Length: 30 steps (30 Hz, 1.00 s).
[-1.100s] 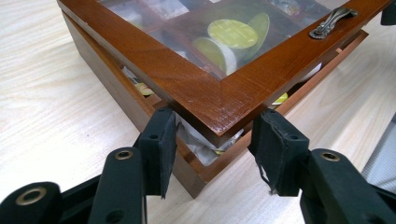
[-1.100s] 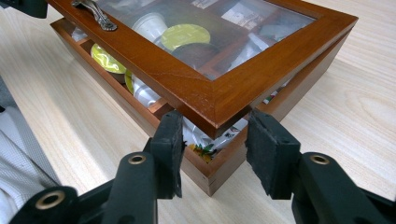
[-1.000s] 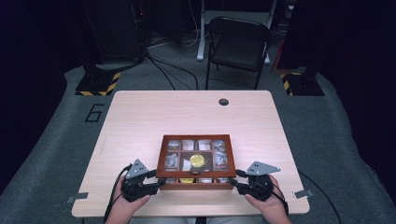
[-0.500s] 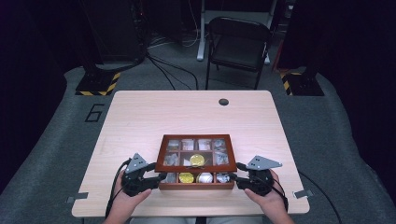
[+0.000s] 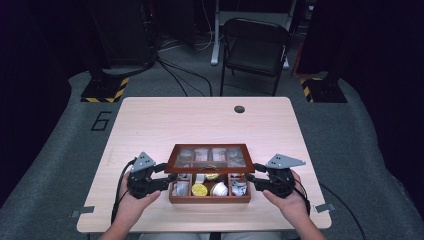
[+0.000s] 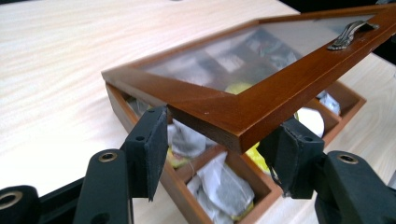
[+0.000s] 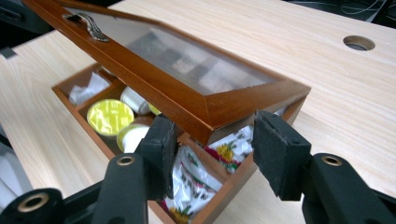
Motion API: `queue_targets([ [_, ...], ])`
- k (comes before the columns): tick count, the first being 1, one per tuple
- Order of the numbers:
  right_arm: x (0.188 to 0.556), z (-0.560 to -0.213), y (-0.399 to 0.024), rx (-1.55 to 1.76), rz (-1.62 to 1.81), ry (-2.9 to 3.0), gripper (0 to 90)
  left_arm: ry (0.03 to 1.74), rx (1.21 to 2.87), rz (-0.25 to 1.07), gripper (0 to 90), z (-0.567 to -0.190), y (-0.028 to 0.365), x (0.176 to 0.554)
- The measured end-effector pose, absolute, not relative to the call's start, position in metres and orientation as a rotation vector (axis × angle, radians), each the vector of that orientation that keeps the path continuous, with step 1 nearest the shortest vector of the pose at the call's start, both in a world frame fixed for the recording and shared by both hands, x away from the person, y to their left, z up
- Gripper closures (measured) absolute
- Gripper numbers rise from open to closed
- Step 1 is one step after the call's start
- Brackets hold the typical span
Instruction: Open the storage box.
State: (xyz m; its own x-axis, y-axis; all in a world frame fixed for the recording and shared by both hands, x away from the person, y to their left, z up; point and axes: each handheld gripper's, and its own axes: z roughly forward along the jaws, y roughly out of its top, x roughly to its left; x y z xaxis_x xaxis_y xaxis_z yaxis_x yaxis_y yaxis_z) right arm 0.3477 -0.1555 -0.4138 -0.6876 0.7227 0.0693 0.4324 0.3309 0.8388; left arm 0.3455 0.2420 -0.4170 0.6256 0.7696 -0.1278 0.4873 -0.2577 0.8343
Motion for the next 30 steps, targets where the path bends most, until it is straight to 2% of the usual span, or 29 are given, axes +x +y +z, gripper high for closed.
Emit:
queue_targets([
  [12,0.367,-0.388,-0.150,1.017,1.271,2.280,49.3,0.965,1.924,0.434,42.8,-0.395,0.239,0.362],
  [21,0.384,-0.378,-0.150,1.061,1.305,2.264,49.1,0.977,1.897,0.419,42.3,-0.384,0.239,0.378],
  [27,0.394,-0.371,-0.147,1.069,1.299,2.242,47.8,0.998,1.870,0.389,39.8,-0.380,0.239,0.393],
  [30,0.401,-0.369,-0.143,1.070,1.289,2.227,44.0,0.993,1.856,0.392,35.8,-0.380,0.236,0.401],
])
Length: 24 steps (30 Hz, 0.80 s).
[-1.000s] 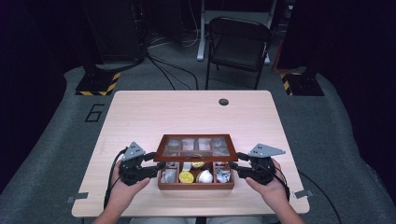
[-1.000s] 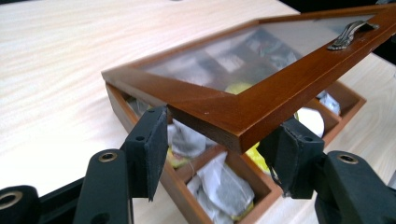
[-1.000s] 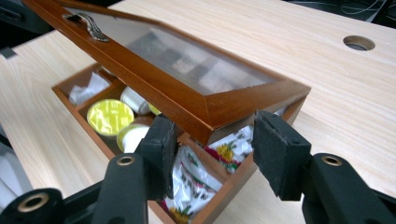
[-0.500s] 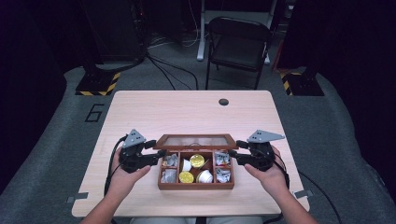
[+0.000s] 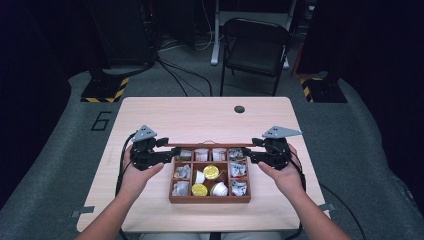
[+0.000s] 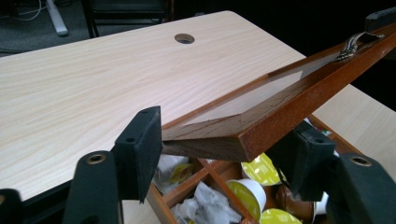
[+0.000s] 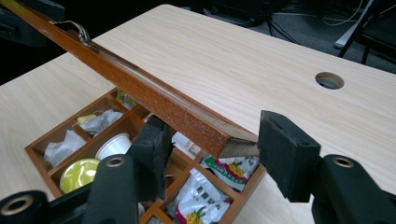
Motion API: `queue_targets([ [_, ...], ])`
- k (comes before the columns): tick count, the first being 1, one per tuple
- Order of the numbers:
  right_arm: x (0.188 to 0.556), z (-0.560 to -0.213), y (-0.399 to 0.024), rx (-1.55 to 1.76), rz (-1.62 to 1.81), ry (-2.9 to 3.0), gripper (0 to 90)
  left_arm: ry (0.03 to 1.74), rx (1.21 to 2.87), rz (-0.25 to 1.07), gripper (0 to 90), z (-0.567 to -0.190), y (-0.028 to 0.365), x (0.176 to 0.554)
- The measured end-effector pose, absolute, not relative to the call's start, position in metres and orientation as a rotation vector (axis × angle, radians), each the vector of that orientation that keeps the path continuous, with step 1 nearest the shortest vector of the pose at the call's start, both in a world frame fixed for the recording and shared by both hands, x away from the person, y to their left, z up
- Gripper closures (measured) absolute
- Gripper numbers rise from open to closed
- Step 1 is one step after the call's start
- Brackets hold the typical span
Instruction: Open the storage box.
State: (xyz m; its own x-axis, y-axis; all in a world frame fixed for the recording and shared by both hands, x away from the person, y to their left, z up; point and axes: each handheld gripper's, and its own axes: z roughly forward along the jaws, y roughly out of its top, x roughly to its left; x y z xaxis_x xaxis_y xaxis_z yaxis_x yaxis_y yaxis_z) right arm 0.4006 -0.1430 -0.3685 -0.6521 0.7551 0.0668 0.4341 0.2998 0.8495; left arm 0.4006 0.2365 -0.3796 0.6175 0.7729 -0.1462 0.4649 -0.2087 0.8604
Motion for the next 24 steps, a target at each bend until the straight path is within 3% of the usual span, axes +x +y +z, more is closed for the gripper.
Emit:
queue_targets([
  [8,0.410,-0.369,-0.136,1.115,1.279,2.190,41.0,0.984,1.837,0.421,31.6,-0.379,0.228,0.410],
  [24,0.428,-0.368,-0.130,1.158,1.280,2.106,43.5,1.016,1.795,0.462,29.2,-0.380,0.219,0.430],
])
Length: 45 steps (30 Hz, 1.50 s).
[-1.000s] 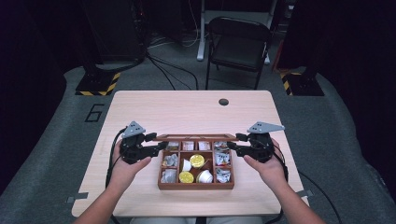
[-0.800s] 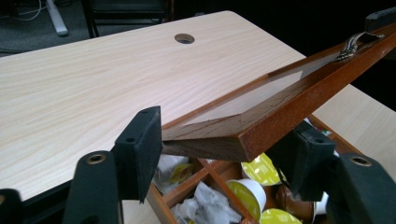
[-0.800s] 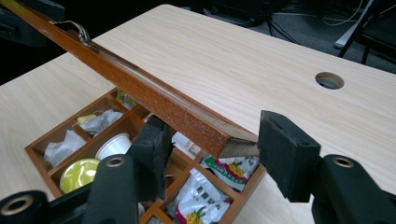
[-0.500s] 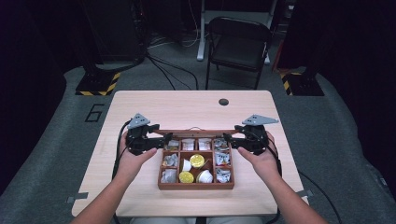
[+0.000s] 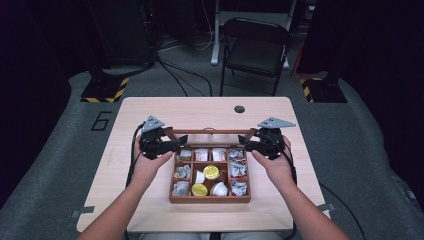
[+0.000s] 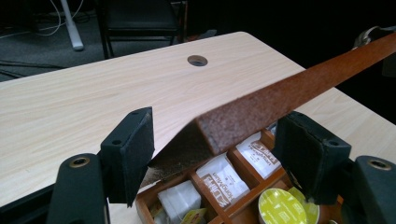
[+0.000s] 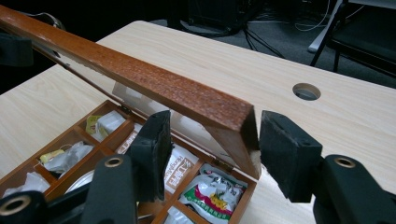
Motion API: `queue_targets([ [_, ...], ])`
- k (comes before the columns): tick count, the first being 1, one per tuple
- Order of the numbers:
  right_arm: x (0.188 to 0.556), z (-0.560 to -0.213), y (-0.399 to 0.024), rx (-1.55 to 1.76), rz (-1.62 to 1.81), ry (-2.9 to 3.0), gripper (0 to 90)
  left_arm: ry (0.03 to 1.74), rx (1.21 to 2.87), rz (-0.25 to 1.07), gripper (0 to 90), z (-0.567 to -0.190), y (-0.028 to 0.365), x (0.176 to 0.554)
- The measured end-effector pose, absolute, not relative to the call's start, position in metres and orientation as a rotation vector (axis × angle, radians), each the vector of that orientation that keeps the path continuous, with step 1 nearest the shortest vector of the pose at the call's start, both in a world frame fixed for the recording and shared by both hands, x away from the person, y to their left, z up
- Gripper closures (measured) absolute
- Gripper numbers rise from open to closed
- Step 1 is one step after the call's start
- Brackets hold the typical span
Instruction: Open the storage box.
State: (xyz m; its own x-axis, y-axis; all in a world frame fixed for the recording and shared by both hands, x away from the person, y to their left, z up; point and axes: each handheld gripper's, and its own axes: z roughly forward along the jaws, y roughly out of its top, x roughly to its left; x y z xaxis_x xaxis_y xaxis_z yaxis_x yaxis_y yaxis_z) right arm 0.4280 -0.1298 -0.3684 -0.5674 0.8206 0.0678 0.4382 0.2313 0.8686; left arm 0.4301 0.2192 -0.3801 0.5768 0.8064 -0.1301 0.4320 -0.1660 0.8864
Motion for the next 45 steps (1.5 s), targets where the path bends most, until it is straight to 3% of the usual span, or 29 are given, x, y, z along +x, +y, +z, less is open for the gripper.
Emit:
queue_targets([
  [6,0.435,-0.366,-0.126,1.158,1.266,2.098,42.8,1.020,1.781,0.462,29.1,-0.382,0.219,0.437],
  [14,0.446,-0.372,-0.125,1.177,1.270,2.110,33.3,1.027,1.777,0.461,28.6,-0.387,0.217,0.447],
  [26,0.461,-0.386,-0.125,1.233,1.290,2.096,41.2,1.061,1.744,0.452,28.8,-0.396,0.215,0.458],
  [45,0.476,-0.387,-0.122,1.246,1.299,2.062,38.9,1.091,1.753,0.416,29.3,-0.417,0.214,0.481],
])
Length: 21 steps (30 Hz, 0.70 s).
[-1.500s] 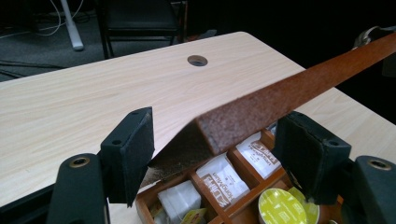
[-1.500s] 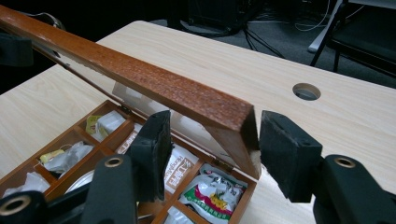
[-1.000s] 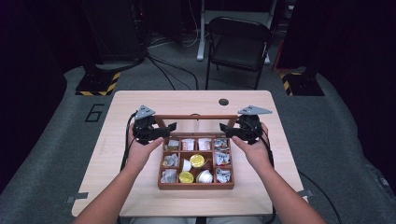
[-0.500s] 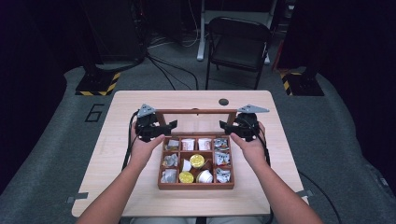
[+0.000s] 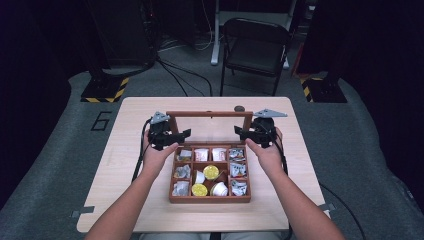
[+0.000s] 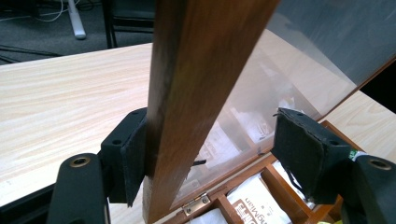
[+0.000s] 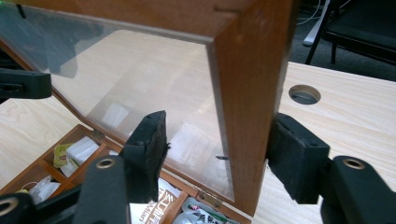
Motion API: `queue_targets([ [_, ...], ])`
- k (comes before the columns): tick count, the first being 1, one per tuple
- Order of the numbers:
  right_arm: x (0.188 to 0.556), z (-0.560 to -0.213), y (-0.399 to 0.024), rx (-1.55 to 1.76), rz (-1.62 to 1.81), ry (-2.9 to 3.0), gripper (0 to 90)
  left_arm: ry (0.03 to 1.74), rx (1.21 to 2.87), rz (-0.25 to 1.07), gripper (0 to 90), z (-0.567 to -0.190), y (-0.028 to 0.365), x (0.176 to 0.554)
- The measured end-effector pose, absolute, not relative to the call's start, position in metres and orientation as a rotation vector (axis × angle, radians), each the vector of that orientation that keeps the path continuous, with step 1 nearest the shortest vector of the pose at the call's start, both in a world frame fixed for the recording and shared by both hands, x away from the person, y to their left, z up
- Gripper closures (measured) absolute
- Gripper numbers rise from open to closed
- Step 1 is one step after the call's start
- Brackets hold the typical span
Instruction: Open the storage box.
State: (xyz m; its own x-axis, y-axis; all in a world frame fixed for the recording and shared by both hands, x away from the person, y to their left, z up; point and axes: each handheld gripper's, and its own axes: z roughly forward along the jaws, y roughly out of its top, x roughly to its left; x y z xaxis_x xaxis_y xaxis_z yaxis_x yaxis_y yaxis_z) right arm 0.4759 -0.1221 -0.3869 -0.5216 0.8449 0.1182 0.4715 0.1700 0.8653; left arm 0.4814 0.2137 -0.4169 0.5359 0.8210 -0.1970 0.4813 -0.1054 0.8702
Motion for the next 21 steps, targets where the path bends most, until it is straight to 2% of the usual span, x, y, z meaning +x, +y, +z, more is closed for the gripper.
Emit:
queue_targets([
  [7,0.481,-0.397,-0.121,1.247,1.288,2.083,35.4,1.098,1.747,0.400,29.3,-0.422,0.214,0.486],
  [21,0.486,-0.425,-0.121,1.270,1.233,2.114,37.5,1.119,1.749,0.384,29.4,-0.429,0.213,0.491],
])
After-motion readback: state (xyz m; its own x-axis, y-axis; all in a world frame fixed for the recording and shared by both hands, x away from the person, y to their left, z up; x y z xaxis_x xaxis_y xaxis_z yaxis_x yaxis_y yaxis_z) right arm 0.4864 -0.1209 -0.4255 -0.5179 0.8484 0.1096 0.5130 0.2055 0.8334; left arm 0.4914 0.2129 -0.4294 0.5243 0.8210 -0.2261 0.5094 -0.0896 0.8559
